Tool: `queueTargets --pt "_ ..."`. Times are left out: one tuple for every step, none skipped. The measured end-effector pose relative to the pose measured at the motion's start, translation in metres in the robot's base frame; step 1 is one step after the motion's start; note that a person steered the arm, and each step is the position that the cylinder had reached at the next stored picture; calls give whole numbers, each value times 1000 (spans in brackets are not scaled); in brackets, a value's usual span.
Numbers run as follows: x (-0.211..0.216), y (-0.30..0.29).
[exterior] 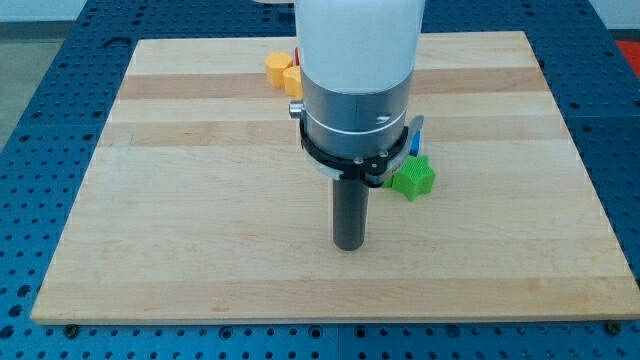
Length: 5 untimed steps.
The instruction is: Push the green star along with the group of blocks slightly left
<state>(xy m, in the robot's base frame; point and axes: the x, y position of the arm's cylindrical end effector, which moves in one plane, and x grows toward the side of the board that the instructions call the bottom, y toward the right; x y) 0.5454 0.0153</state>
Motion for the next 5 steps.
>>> queueTargets --pt "0 35" --pt "-13 84" --pt "-29 102" --pt "-39 102" --pt "-46 102"
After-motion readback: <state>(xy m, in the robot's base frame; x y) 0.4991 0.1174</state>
